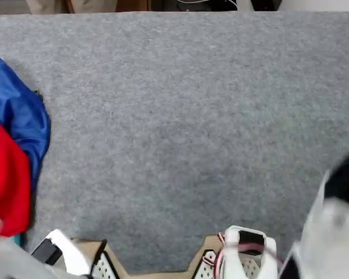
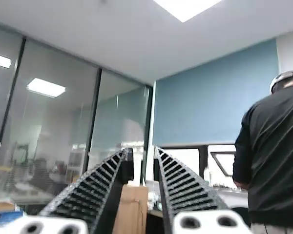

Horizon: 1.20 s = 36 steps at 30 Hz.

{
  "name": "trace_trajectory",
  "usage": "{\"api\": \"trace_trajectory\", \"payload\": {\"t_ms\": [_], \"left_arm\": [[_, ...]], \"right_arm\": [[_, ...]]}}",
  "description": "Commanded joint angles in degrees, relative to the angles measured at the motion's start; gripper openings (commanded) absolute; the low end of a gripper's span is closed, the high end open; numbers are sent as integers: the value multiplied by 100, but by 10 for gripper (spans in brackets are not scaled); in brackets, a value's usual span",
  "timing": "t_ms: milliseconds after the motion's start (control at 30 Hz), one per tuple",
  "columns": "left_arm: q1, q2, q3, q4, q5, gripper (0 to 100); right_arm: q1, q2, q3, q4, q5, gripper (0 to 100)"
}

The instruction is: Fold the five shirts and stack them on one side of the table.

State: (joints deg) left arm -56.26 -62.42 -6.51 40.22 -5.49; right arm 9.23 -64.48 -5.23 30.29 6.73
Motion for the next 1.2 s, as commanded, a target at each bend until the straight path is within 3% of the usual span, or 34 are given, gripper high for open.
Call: {"api": "trace_trajectory", "payload": {"t_ms": [0, 200, 533, 667, 800, 933, 1167], "left_arm": [[-202, 787, -615, 141, 79, 89], [-413, 2123, -2347, 1908, 308, 89], [-264, 4637, -4193, 3859, 18, 89], [-264, 5358, -4202, 4053, -334, 89], [-229, 6123, -3965, 4141, -457, 109], [-167, 6818, -3701, 4404, -440, 252], [-325, 8075, -3640, 3508, -369, 275]], "right_arm": [[48, 1033, -1042, 818, -149, 4], [-444, 2281, -2387, 1574, -967, 4], [-2879, 3943, -3618, 3464, -1635, 4], [-3732, 4426, -3591, 4202, -2303, 4], [-4189, 4980, -3591, 4756, -2505, 5], [-4400, 5376, -3591, 5029, -2505, 5], [-4497, 5684, -3591, 5090, -2505, 5]]}}
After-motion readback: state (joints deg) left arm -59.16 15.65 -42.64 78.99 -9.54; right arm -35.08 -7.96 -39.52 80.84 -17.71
